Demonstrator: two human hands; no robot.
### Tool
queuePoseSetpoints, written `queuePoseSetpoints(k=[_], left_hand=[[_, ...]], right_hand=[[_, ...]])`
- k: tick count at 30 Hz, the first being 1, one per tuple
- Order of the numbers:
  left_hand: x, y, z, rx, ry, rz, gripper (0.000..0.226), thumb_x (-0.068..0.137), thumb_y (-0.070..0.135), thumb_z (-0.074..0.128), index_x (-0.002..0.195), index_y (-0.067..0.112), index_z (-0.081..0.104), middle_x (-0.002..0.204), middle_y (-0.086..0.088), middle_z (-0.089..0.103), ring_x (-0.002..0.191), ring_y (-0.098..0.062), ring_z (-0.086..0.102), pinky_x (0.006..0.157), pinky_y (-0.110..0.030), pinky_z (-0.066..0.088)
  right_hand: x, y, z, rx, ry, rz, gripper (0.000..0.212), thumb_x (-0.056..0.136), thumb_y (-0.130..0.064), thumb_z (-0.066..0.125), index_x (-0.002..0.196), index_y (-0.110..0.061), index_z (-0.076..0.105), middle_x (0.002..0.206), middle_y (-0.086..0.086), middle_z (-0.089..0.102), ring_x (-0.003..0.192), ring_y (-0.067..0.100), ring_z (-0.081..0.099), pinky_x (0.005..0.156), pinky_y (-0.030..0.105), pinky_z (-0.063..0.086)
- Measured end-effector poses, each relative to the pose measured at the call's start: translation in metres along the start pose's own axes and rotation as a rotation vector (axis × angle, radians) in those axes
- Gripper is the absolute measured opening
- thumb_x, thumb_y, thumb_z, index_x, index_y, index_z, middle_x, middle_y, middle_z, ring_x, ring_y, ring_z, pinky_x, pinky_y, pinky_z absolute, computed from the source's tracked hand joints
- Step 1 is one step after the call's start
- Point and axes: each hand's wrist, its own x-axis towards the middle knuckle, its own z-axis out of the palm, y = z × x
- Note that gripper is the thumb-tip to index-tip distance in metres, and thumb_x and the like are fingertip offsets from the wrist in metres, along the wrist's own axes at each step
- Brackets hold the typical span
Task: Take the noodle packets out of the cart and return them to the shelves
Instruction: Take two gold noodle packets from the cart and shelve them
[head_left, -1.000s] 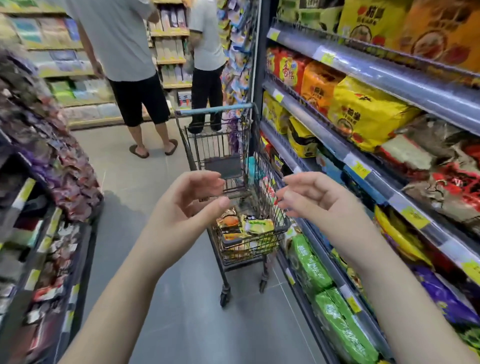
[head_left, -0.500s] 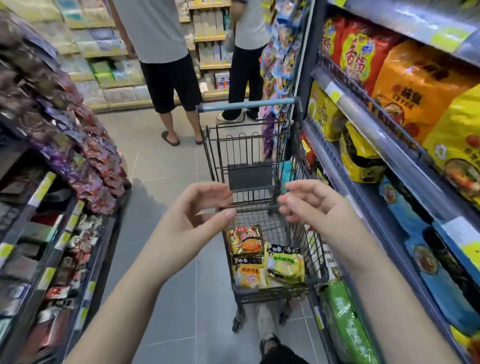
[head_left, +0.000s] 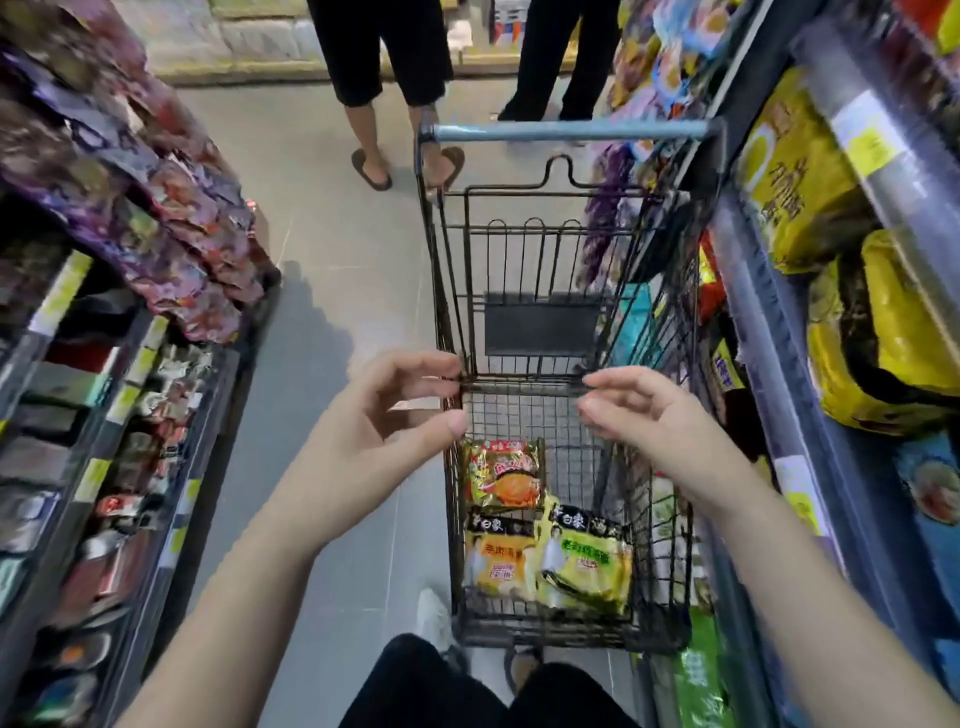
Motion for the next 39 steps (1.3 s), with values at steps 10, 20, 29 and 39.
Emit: queuePoseSetpoints(k=[10, 20, 29, 39], left_hand=[[0.071, -0.109, -0.007, -0.023, -0.04, 0.015, 0.042, 0.085, 0.024, 0.077, 0.124, 0.022, 0.061, 0.13, -0.003, 0.067, 0.122, -0.024, 0.063, 0.1, -0.039, 0.052], [0.076, -0.174, -0.015, -0.003, -0.017, -0.068, 0.044, 0.083, 0.026, 0.076, 0.124, 0.019, 0.061, 0.129, -0.004, 0.068, 0.122, -0.023, 0.064, 0.099, -0.034, 0.055], [0.079, -0.195, -0.03, 0.025, -0.002, -0.094, 0.039, 0.083, 0.028, 0.074, 0.121, 0.032, 0.064, 0.127, -0.003, 0.069, 0.123, -0.026, 0.064, 0.098, -0.033, 0.055], [0.083, -0.201, -0.037, 0.039, 0.015, -0.144, 0.039, 0.082, 0.029, 0.074, 0.12, 0.032, 0.066, 0.126, -0.004, 0.07, 0.121, -0.024, 0.066, 0.097, -0.031, 0.055]], right_hand=[[0.106, 0.149, 0.014, -0.125, -0.053, 0.266, 0.058, 0.064, -0.048, 0.085, 0.116, -0.028, 0.069, 0.109, -0.009, 0.078, 0.106, 0.008, 0.073, 0.102, 0.037, 0.055], [0.173, 0.259, 0.053, -0.333, -0.065, 0.555, 0.07, 0.083, -0.044, 0.083, 0.139, -0.016, 0.052, 0.13, 0.0, 0.065, 0.11, 0.014, 0.061, 0.092, 0.03, 0.046], [0.207, 0.296, 0.076, -0.435, -0.122, 0.801, 0.075, 0.088, -0.035, 0.08, 0.146, -0.007, 0.043, 0.143, 0.008, 0.056, 0.134, 0.03, 0.054, 0.108, 0.04, 0.044], [0.211, 0.311, 0.073, -0.299, -0.111, 0.895, 0.074, 0.076, -0.039, 0.089, 0.135, -0.008, 0.057, 0.122, 0.002, 0.063, 0.123, 0.028, 0.059, 0.105, 0.038, 0.044]])
